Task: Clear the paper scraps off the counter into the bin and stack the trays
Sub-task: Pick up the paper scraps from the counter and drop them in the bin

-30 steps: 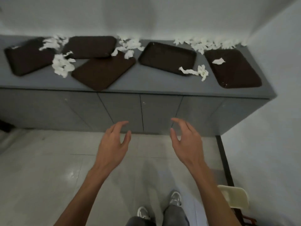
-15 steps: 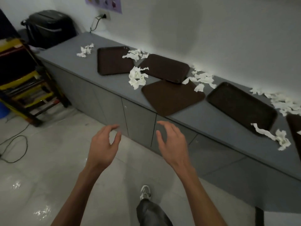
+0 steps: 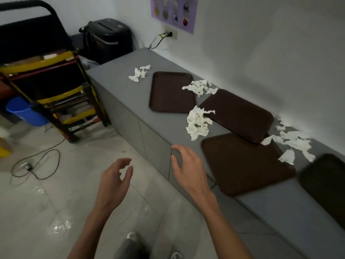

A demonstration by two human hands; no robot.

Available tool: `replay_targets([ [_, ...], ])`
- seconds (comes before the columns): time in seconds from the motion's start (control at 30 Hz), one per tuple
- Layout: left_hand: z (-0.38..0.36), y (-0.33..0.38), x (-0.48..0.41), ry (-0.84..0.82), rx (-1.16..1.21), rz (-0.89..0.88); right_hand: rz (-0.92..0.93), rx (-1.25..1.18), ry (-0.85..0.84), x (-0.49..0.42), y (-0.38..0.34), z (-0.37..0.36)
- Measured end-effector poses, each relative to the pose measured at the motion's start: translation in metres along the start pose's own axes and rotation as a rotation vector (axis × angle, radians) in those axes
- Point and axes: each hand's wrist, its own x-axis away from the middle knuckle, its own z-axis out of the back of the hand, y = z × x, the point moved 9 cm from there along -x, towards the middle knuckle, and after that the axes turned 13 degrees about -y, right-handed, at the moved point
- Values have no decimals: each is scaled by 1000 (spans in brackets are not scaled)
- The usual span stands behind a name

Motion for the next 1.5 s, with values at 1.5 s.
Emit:
replay_targets([
  [1.5, 51, -129, -838, -538, -306, -199, -173, 466, -241, -736, 9, -239],
])
